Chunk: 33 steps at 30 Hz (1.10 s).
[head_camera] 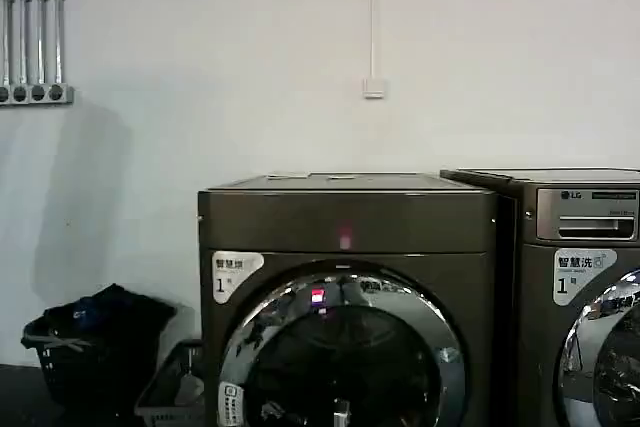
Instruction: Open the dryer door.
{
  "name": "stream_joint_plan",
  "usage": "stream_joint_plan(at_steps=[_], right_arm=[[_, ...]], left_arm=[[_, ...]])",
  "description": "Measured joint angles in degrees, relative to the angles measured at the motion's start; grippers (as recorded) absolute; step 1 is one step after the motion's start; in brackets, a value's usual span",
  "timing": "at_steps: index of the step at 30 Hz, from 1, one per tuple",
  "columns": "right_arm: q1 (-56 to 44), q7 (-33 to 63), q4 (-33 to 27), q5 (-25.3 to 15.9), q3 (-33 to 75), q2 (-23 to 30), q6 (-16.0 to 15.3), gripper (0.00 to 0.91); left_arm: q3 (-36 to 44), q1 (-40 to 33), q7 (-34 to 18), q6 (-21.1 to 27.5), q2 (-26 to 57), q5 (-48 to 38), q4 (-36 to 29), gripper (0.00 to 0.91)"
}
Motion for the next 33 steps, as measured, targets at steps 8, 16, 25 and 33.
stream_joint_plan(at_steps=[8,16,25,33], right_arm=[[-0.38,-0.49,7.10,1.08,-2.91,-5.02,-0.37,0.907],[-0.70,-2.09,11.45,1.24,-5.18,-8.25,-0.93,0.907],[-1.12,-3.35,17.02,1.78,-8.50,-12.71,-1.40,0.907],[-1.12,-3.56,22.34,2.56,-10.95,-16.88,-1.57,0.907]], left_arm=[[-1.54,-2.68,0.45,-0.24,4.43,-2.28,1.86,0.907],[-1.62,-3.32,1.36,-1.52,6.62,-2.18,4.49,0.907],[-1.25,-5.80,6.19,-6.14,9.97,1.76,8.71,0.907],[0.50,-8.09,10.71,-12.01,14.48,7.64,13.94,0.907]])
